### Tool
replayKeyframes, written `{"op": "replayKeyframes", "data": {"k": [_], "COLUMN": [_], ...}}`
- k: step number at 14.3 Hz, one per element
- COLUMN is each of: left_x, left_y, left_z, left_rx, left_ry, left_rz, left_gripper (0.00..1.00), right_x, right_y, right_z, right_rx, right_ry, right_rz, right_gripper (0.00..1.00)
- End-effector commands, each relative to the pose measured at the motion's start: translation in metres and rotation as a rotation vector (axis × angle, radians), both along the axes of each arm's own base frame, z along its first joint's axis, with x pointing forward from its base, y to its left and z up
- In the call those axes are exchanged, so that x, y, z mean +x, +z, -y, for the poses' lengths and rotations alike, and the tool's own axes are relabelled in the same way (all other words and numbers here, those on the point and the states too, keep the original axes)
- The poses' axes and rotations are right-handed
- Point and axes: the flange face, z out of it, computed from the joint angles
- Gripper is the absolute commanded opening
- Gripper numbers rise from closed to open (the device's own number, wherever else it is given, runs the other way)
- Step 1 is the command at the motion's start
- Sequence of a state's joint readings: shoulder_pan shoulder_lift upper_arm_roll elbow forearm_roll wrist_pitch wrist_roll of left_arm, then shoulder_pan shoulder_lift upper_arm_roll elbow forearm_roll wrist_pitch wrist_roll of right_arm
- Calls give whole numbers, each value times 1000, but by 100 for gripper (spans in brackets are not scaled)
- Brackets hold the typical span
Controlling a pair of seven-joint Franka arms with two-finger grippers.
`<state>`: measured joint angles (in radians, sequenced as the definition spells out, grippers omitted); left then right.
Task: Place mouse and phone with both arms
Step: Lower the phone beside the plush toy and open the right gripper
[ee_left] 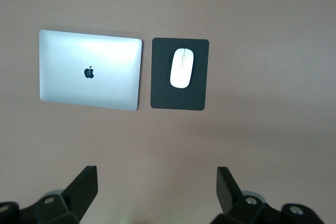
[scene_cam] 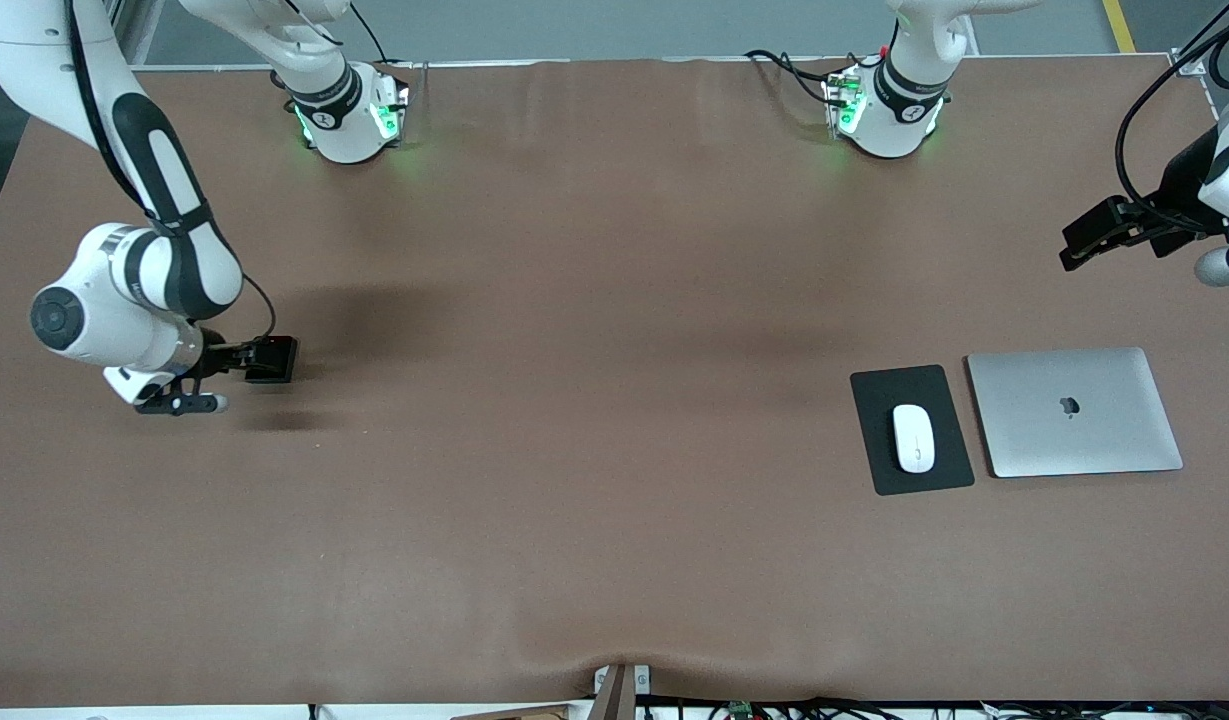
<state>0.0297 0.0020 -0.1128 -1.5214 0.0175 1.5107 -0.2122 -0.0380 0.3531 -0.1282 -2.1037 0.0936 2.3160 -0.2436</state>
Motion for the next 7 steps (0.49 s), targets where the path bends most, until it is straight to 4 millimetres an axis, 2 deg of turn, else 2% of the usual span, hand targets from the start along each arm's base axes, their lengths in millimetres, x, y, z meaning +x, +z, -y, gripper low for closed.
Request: {"op": "replayKeyframes", "data": {"k": [1, 7], "left_x": [4, 2], "left_y": [-1, 0], "left_z": [0, -1], "left_rx": [-18, -19], "left_ry": [-27, -38], "left_rz": [2, 11], "left_gripper": [100, 100], "right_x": [30, 88], "right_y": [36, 135], "right_z": [8, 3], "right_rx": [-8, 10], "right_ry": [13, 47], "right_rz": [47, -1], "right_gripper": [100, 100]}}
